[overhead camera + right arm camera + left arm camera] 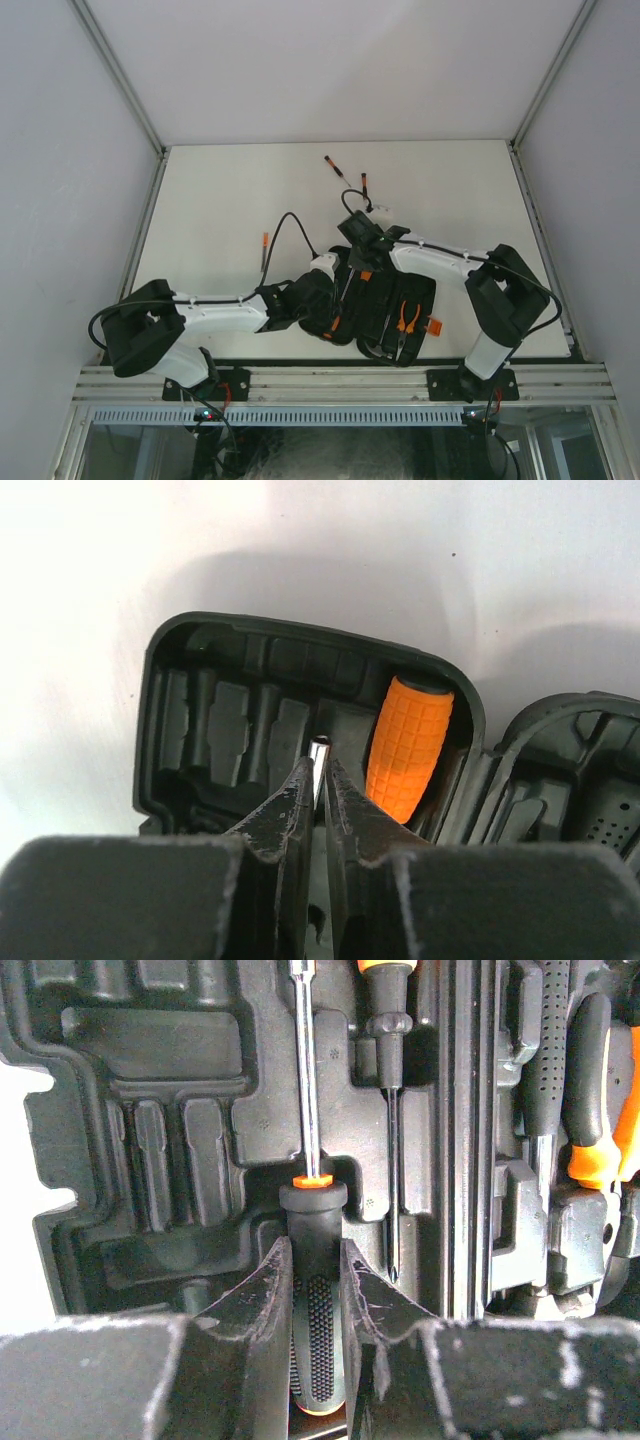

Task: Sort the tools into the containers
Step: Adjust the screwdriver in the storage box.

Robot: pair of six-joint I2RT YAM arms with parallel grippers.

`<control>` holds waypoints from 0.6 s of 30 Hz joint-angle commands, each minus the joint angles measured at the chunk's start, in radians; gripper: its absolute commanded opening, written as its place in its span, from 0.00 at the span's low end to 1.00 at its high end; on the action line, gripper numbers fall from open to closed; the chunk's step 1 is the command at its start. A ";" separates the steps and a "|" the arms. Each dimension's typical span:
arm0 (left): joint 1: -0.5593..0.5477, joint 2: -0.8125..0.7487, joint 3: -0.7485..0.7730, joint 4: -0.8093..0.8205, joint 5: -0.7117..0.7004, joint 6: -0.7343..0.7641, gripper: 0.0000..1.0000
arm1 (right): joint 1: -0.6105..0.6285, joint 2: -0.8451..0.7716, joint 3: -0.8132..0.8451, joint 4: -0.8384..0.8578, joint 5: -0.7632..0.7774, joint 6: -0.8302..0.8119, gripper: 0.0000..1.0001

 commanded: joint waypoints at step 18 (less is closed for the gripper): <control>-0.005 0.048 0.006 -0.128 0.075 0.004 0.00 | -0.021 0.129 0.031 -0.013 -0.113 -0.047 0.00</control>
